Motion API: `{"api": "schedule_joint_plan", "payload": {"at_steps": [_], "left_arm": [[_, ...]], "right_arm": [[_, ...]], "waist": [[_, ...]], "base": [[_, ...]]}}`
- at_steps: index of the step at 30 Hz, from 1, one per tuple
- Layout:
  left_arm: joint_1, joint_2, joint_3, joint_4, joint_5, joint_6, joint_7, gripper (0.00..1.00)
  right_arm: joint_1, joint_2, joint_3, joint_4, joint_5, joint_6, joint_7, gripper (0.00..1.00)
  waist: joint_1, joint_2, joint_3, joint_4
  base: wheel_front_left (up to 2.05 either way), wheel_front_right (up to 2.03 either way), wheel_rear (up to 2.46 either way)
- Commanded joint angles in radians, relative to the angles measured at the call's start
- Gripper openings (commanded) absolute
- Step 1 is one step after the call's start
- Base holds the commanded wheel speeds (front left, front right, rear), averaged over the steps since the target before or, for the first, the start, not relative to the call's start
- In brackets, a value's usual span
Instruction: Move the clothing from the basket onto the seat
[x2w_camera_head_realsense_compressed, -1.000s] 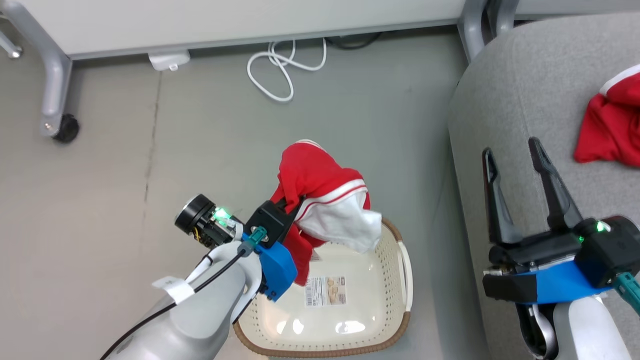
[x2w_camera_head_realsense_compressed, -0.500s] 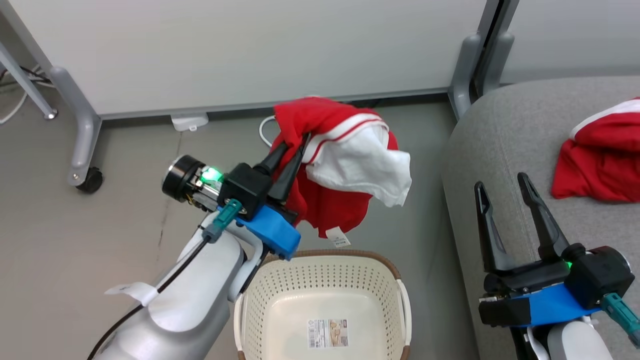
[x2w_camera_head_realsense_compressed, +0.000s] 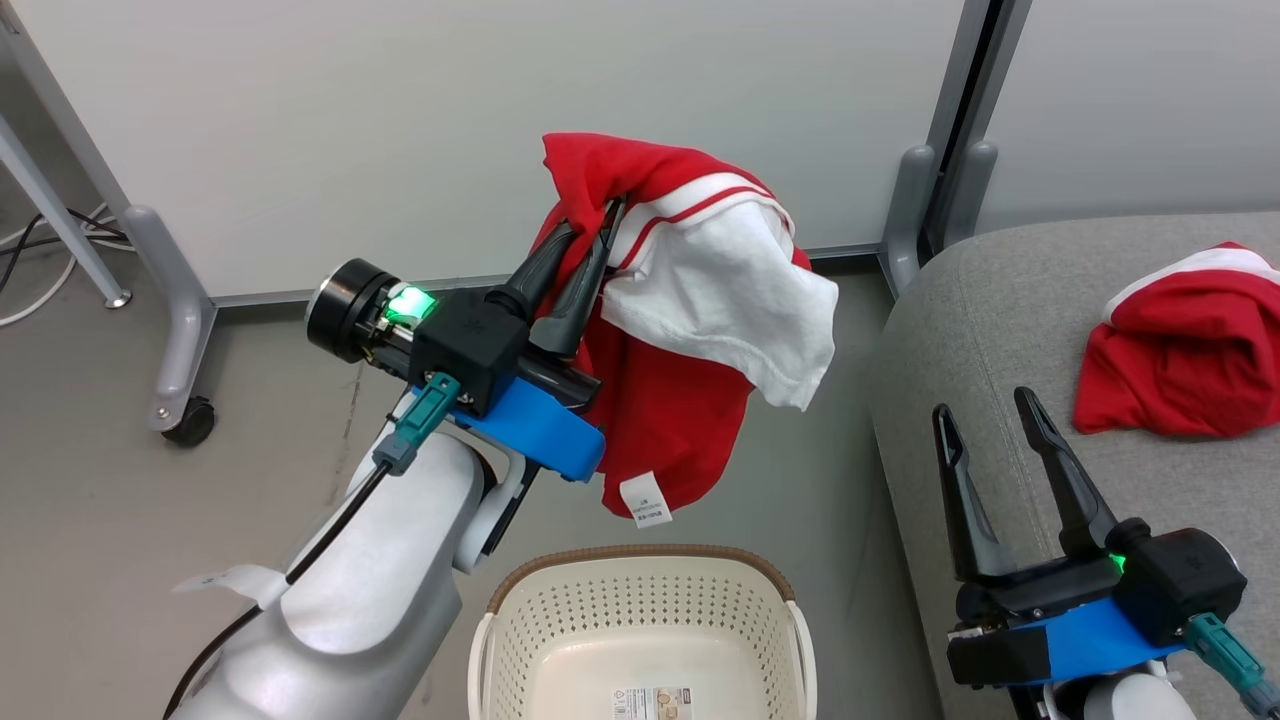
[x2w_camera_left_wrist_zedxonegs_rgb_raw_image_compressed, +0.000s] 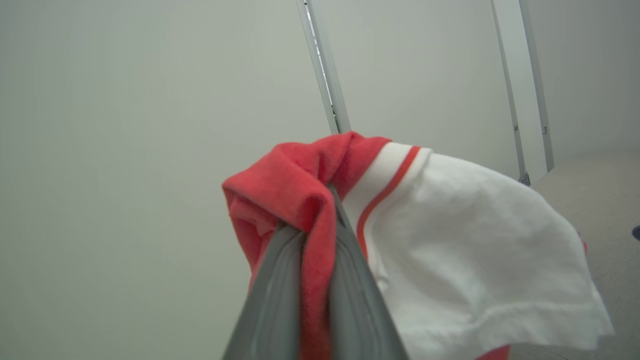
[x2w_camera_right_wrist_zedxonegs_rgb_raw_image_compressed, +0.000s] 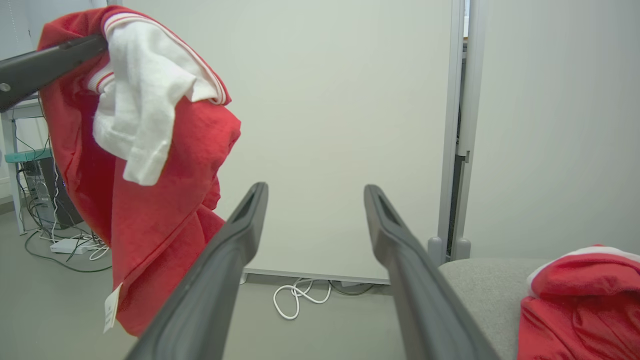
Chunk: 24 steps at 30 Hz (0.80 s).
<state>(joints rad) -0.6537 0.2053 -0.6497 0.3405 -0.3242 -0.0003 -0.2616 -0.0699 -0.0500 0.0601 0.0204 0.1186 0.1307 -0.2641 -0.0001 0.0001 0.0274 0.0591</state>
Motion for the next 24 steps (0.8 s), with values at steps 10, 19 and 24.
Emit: {"api": "schedule_joint_plan", "payload": {"at_steps": [10,19,24], "left_arm": [[0.005,-0.009,0.009,-0.004,0.012,-0.009,-0.005,0.00],[-0.004,-0.019,0.002,0.013,0.019,-0.015,-0.005,0.00],[-0.014,-0.027,-0.006,0.010,0.024,-0.018,-0.005,0.00]], "right_arm": [[0.021,-0.001,0.016,-0.007,0.019,0.000,0.000,1.00],[0.006,-0.001,0.073,-0.009,0.033,0.000,0.000,1.00],[-0.029,-0.001,0.122,0.000,0.019,0.000,0.000,1.00]], "waist": [[0.0001,-0.0001,0.002,0.004],[0.0001,-0.0001,0.011,0.003],[0.0001,-0.0001,0.022,0.001]], "base": [[0.00,0.00,0.00],[0.00,0.00,0.00],[0.00,0.00,0.00]]}}
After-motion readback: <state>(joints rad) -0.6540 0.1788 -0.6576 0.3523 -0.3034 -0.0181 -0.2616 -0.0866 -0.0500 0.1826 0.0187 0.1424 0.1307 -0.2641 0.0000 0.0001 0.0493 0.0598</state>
